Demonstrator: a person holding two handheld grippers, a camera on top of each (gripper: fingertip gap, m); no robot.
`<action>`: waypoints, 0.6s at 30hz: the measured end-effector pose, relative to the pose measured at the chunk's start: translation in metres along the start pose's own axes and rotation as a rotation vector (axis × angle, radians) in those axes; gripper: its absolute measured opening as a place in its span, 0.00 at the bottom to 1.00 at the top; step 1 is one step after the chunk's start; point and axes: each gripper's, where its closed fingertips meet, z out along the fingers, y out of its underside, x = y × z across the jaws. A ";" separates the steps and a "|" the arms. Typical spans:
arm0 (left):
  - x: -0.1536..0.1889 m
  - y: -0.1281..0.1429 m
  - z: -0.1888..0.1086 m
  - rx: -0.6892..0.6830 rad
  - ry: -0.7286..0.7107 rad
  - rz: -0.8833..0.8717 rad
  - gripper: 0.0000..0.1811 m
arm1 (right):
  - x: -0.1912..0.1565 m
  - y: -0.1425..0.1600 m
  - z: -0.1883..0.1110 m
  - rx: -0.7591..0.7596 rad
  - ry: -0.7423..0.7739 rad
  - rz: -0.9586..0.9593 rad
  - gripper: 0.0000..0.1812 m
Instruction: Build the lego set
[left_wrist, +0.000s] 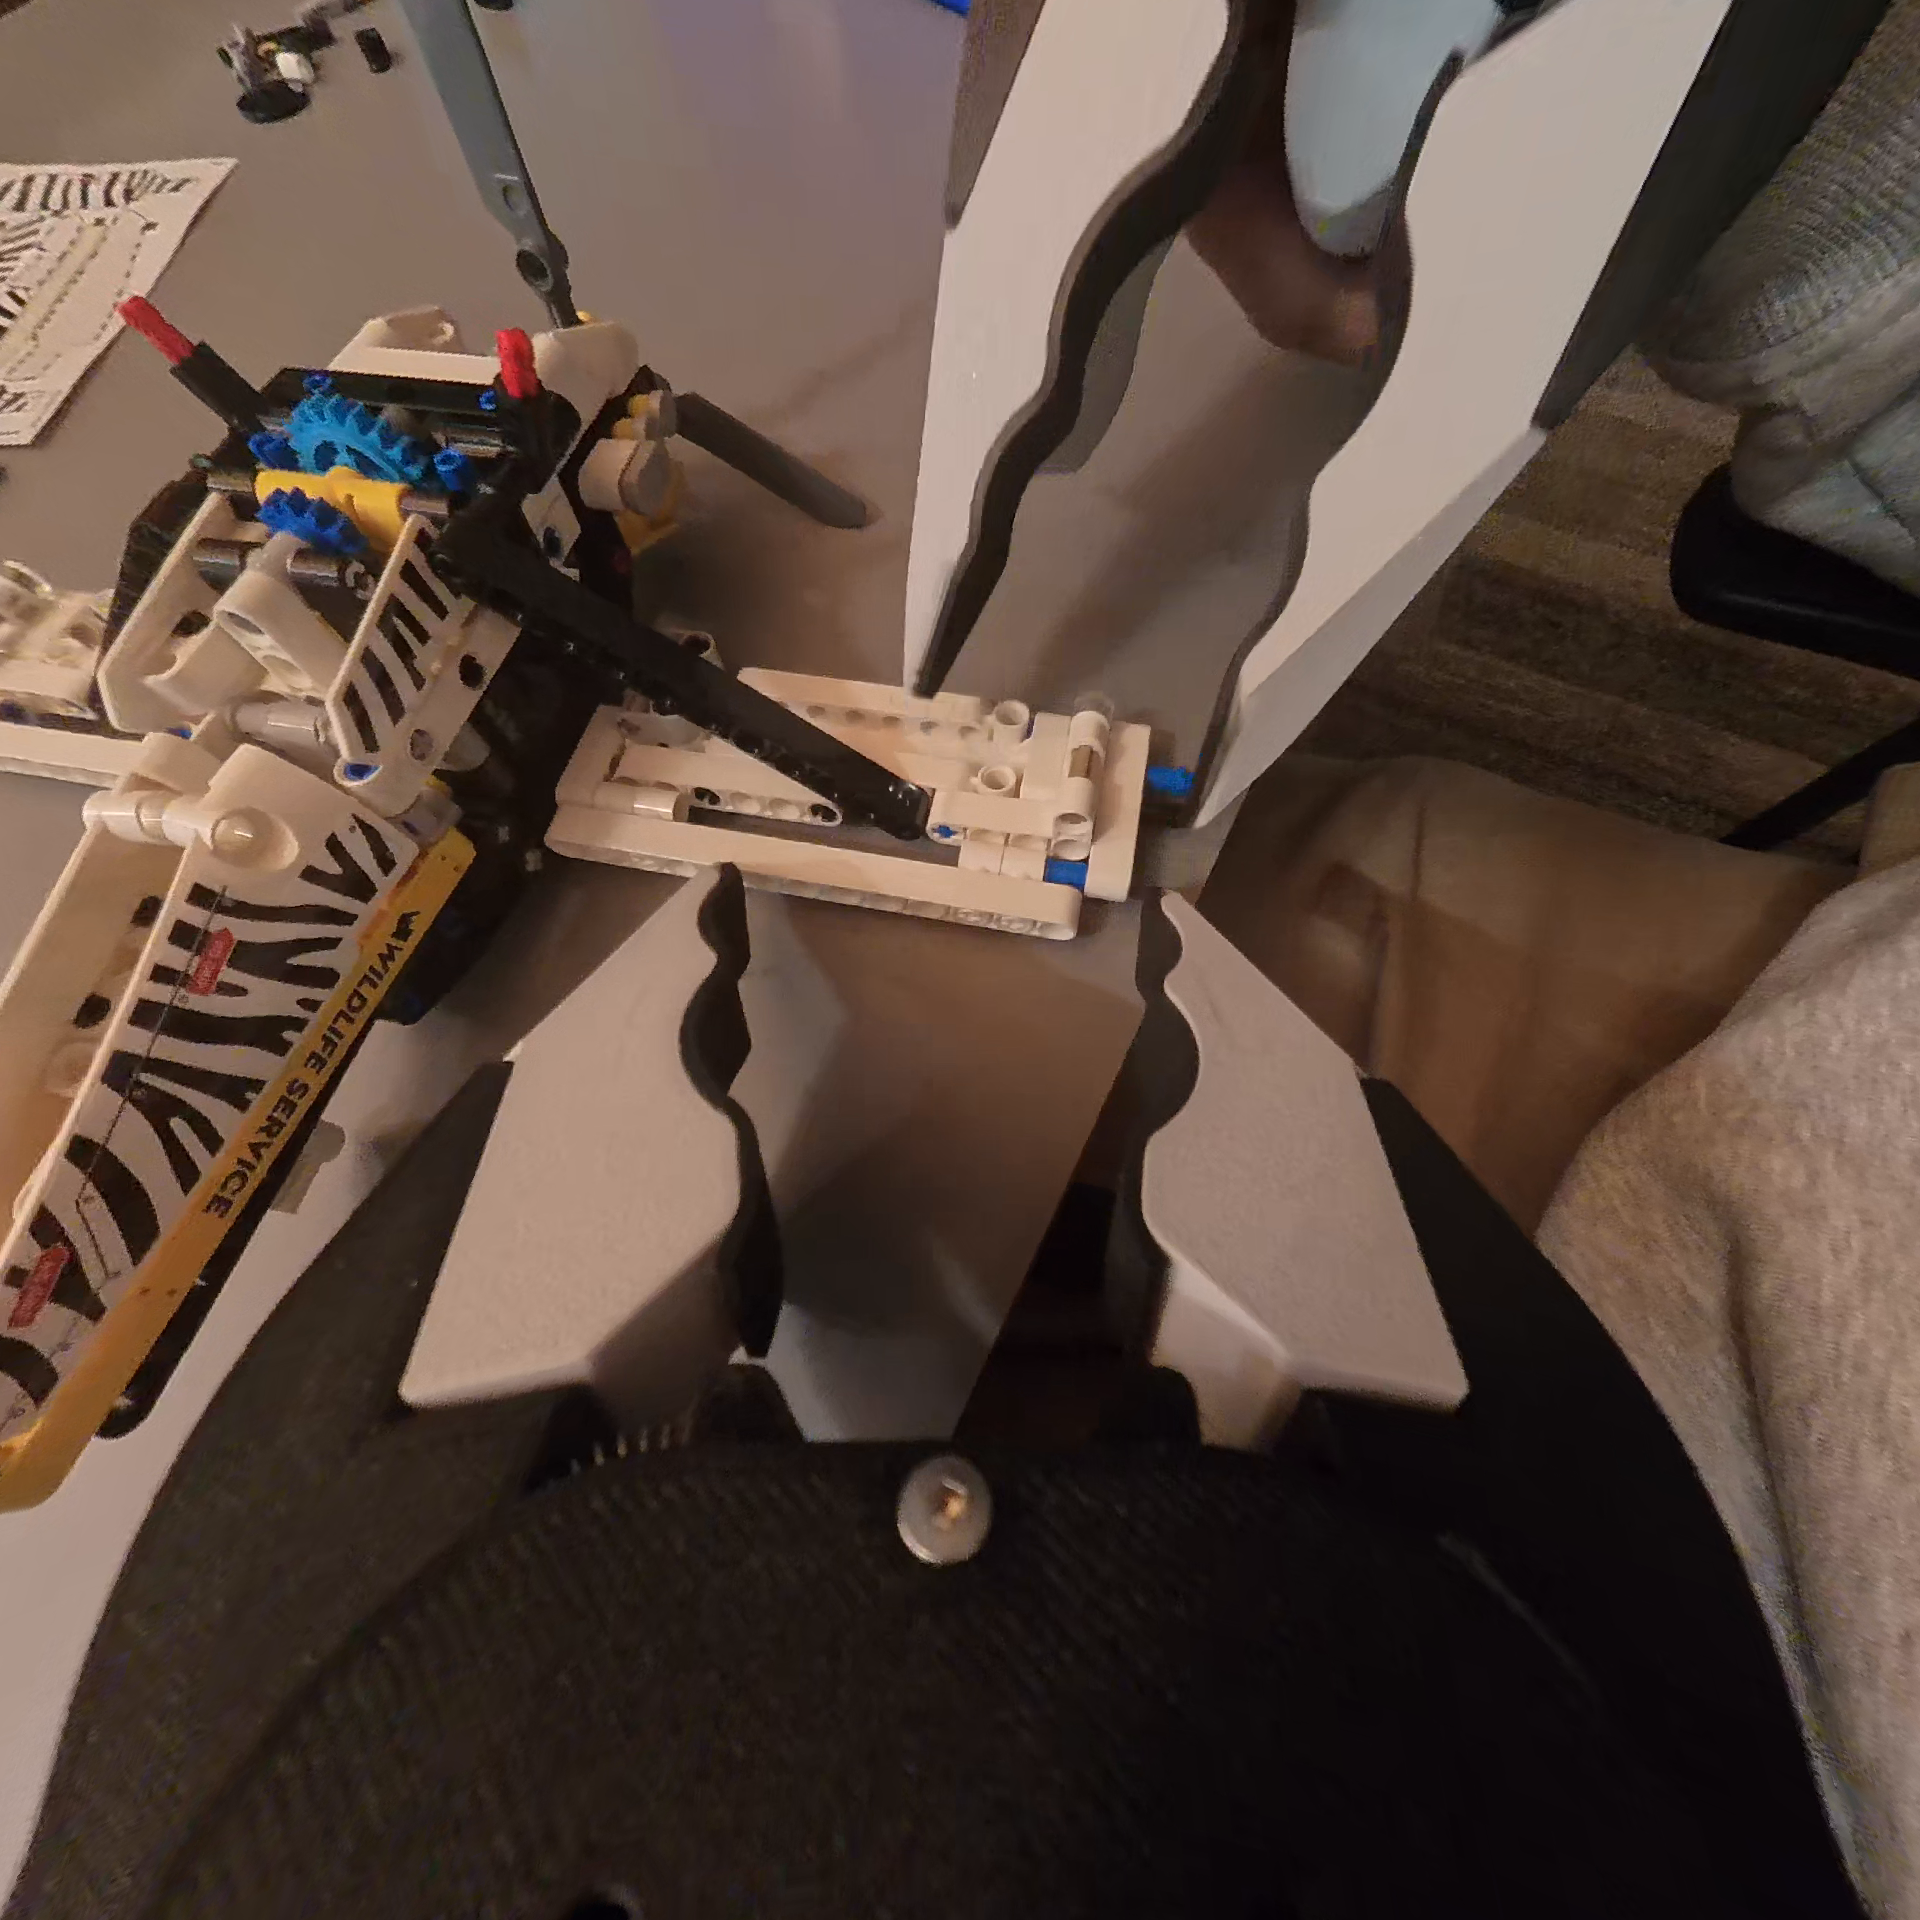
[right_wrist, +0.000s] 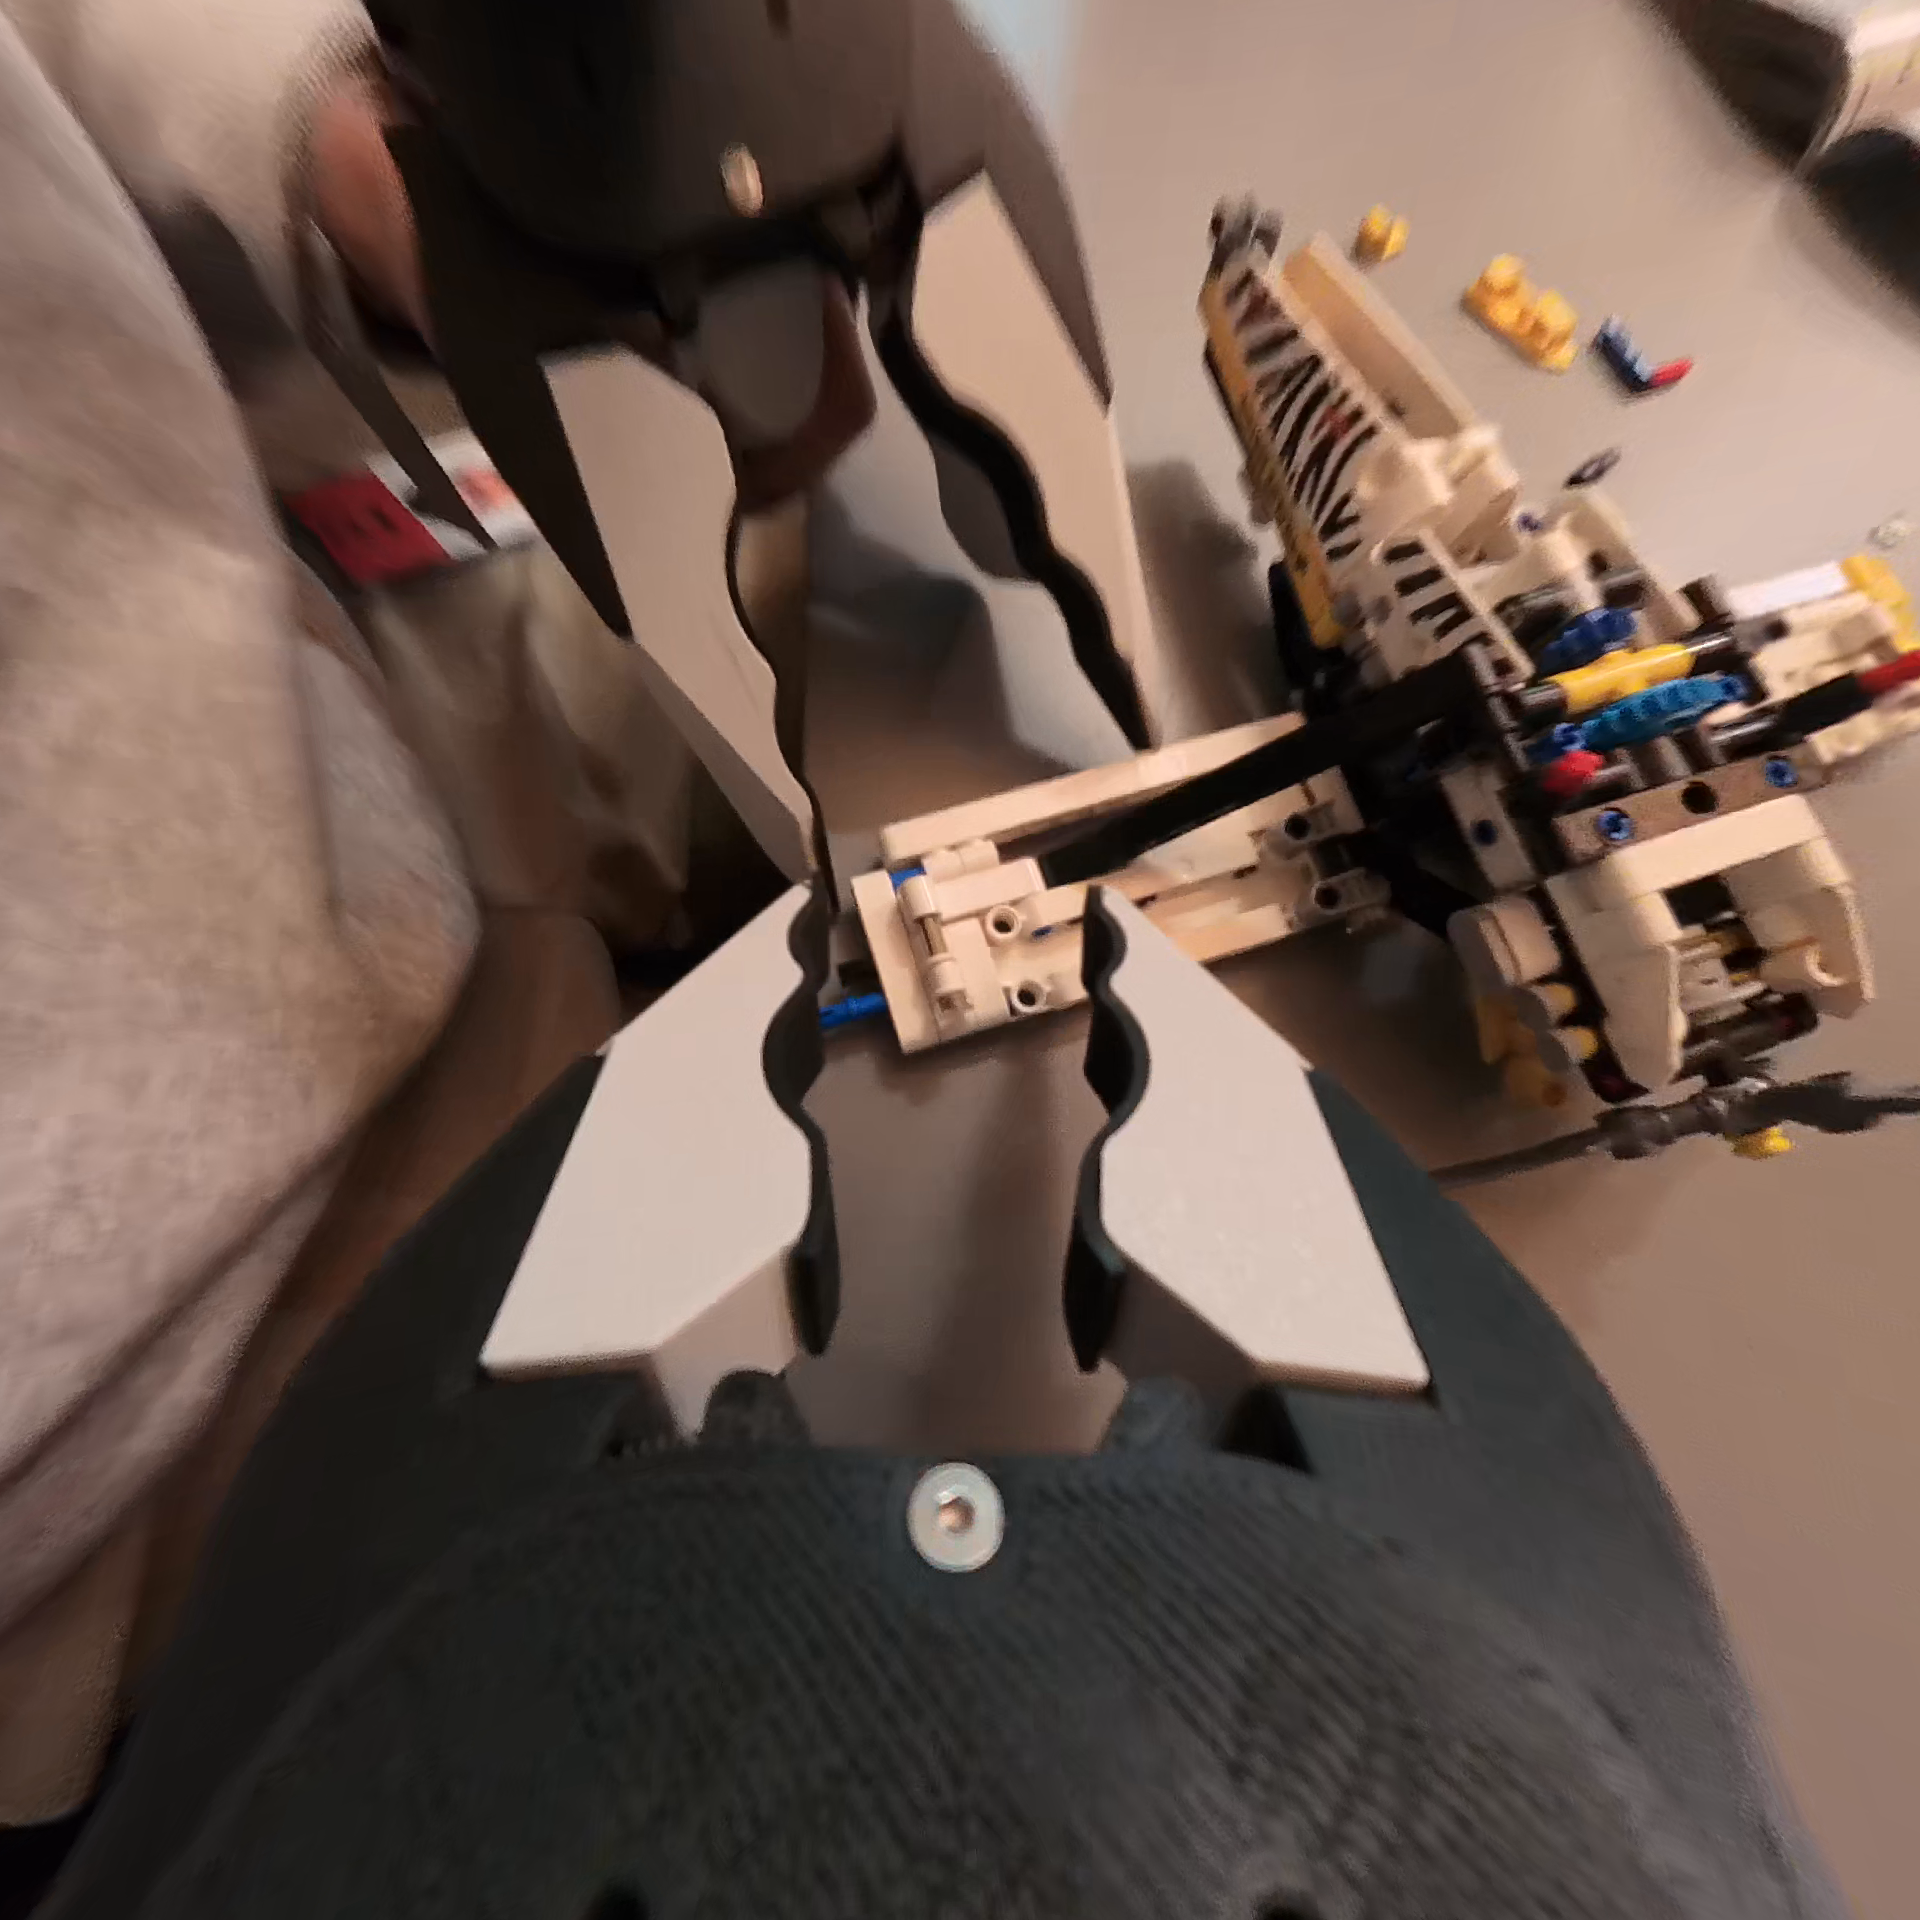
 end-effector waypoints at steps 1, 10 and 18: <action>0.000 -0.001 0.000 0.005 0.000 0.002 0.40 | 0.000 -0.002 -0.003 0.027 -0.011 0.016 0.27; 0.004 -0.004 -0.002 0.026 0.019 0.016 0.37 | 0.003 0.022 -0.005 -0.033 -0.011 0.031 0.25; 0.005 -0.004 -0.001 0.018 0.023 0.011 0.36 | 0.000 0.024 -0.007 -0.032 -0.027 0.024 0.22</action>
